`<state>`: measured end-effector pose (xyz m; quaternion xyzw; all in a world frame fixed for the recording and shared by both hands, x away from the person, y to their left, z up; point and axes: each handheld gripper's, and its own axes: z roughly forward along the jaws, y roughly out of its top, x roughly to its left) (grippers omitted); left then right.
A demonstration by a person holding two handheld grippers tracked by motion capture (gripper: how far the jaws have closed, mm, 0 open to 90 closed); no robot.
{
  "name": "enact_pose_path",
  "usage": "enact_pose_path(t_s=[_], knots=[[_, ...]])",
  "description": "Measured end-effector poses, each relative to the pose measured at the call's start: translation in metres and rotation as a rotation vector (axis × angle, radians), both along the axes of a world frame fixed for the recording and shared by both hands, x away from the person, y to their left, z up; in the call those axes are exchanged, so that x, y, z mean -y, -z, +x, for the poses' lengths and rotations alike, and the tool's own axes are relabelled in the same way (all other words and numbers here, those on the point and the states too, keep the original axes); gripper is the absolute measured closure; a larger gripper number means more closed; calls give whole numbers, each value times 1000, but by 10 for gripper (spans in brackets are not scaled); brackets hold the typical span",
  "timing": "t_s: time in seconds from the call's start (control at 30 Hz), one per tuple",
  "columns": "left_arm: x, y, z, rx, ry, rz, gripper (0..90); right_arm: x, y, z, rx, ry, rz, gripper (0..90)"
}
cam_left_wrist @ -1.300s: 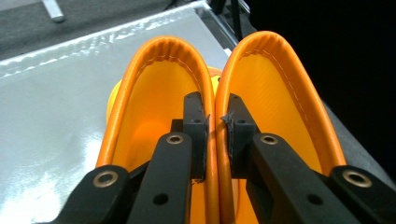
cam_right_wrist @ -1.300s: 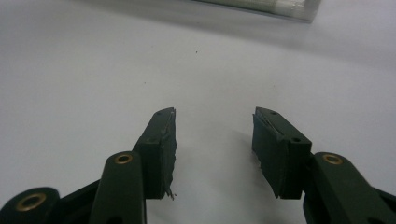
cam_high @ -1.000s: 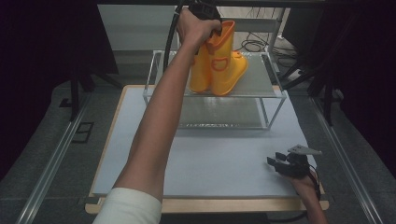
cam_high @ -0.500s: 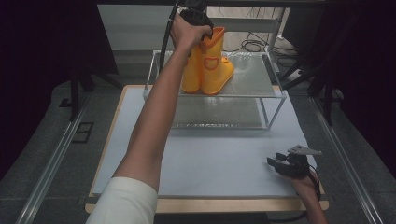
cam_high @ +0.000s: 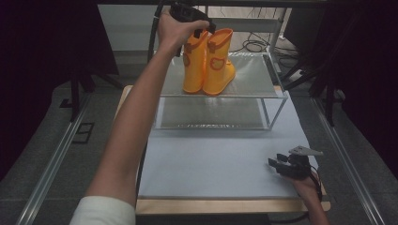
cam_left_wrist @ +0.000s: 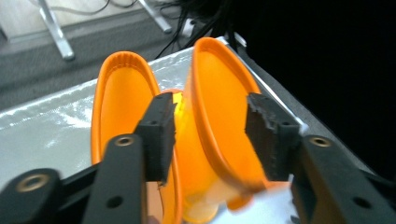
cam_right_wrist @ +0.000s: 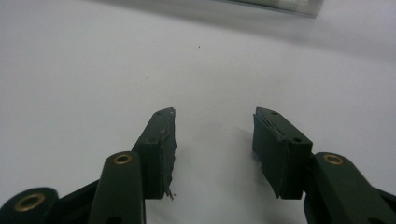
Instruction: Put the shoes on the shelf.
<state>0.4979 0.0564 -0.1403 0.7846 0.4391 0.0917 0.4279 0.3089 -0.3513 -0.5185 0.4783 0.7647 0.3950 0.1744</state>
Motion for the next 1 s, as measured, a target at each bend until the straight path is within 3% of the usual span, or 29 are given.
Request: enact_pose_path(t_s=[0.07,0.17,0.23,0.4,0.57,0.77,1.0], knots=[[-7,-2,-11,-11,36,15,662,0,0,0,3,1,-1,490],[-19,-5,-27,3,59,12,772,0,0,0,2,0,-2,490],[-26,-4,-37,5,67,34,837,0,0,0,3,0,-4,490],[-40,3,-61,22,88,55,897,0,0,1,-3,3,0,489],[-47,16,-79,28,111,82,900,0,0,1,-8,1,-1,489],[-53,40,-87,12,130,114,900,-1,0,2,-7,-2,-10,489],[-61,77,-75,-37,95,126,896,-1,0,2,-5,-1,-12,489]])
